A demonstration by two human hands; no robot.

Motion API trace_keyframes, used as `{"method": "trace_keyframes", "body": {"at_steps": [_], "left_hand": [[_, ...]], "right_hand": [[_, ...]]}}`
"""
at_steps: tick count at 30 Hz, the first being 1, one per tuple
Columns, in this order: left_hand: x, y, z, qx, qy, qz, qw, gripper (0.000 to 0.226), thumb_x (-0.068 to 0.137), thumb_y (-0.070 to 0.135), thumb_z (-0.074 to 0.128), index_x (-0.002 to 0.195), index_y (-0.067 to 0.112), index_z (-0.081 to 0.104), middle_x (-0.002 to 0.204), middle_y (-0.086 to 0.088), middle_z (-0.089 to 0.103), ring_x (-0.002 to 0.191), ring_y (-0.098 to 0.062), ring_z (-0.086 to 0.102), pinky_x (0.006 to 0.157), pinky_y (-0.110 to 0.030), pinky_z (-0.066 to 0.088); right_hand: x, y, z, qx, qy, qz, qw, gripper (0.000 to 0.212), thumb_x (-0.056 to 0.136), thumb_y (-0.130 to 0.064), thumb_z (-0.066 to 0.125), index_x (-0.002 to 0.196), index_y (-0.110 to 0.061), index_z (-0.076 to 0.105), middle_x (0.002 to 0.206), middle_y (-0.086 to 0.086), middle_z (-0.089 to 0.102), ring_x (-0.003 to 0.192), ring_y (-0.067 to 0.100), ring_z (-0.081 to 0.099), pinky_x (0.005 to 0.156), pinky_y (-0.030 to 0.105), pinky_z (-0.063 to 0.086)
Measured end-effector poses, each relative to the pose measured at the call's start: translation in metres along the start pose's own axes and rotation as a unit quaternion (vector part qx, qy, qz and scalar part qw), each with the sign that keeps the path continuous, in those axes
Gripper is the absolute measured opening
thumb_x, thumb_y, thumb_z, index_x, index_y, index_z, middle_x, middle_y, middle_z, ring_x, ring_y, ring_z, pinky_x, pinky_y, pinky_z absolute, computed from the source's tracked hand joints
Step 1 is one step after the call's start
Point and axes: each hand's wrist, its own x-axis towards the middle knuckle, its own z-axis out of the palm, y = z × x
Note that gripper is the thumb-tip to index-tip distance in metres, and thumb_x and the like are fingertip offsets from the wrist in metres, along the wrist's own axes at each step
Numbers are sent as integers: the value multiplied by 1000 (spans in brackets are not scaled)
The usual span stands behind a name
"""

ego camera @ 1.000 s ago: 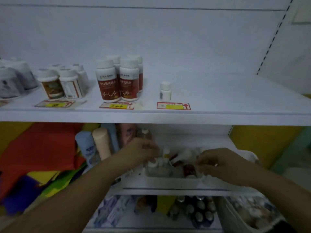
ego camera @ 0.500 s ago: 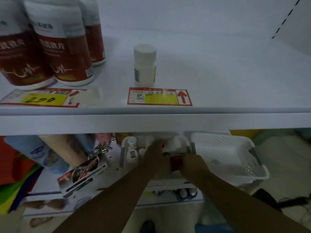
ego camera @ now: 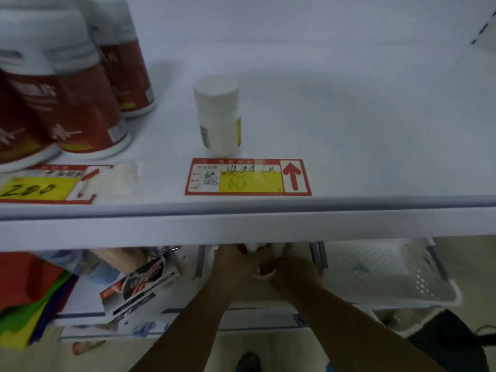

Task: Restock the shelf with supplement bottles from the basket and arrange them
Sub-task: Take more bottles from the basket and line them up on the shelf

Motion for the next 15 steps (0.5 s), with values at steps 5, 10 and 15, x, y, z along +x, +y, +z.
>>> {"method": "trace_keyframes", "body": {"at_steps": [5, 10, 15], "left_hand": [[-56, 7, -46, -240, -68, -7, 968, 35, 78, 21, 66, 113, 16, 64, 109, -5, 73, 102, -20, 68, 83, -38, 55], [-118, 14, -64, -337, -53, -14, 940, 42, 75, 15, 56, 115, 6, 63, 111, -21, 69, 97, -32, 68, 80, -44, 57], [-179, 23, -53, -377, -107, -4, 920, 54, 66, 26, 74, 117, 9, 64, 112, -23, 68, 91, -34, 68, 77, -46, 55]], "right_hand": [[-22, -3, -44, 246, -76, -66, 964, 78, 85, -36, 58, 144, -17, 13, 127, 15, 58, 105, 28, 61, 78, 31, 49], [-119, 33, -83, 741, -302, -33, 599, 58, 77, 0, 60, 131, -11, 44, 111, 24, 60, 84, 36, 63, 59, 41, 59], [-198, 44, -100, 796, -425, -97, 420, 65, 33, -16, 94, 92, 2, 73, 81, 24, 70, 66, 36, 69, 58, 46, 58]]}}
